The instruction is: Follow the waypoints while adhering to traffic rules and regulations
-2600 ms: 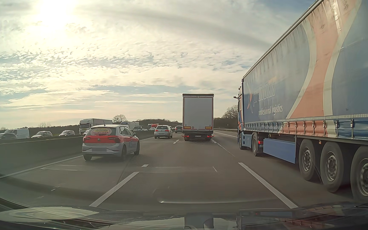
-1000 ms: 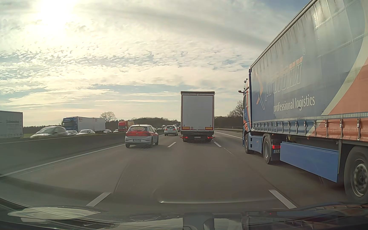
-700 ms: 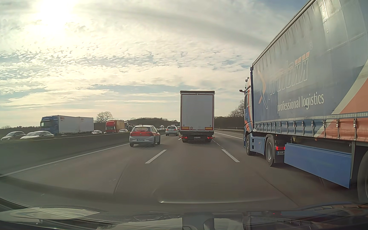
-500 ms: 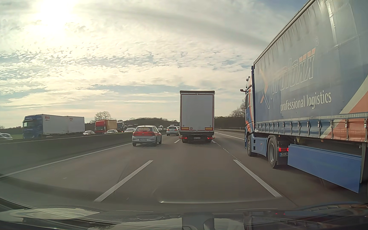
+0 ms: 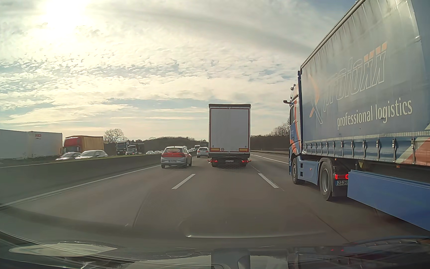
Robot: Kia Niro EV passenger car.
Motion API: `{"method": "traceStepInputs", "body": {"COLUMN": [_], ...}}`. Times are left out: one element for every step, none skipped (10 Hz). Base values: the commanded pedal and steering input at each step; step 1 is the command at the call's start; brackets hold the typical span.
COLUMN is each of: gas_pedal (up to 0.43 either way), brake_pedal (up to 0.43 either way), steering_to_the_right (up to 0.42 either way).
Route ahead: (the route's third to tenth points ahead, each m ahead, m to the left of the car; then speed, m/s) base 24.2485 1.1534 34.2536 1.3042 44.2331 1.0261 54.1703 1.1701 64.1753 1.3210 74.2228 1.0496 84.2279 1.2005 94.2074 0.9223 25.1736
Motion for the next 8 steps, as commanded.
{"method": "traceStepInputs", "body": {"gas_pedal": [0.0,0.0,0.0,0.0,0.0,0.0,0.0,0.0], "brake_pedal": [0.0,0.0,0.0,0.0,0.0,0.0,0.0,0.0], "steering_to_the_right": [-0.002,-0.002,-0.002,-0.002,-0.002,-0.002,-0.002,-0.002]}}
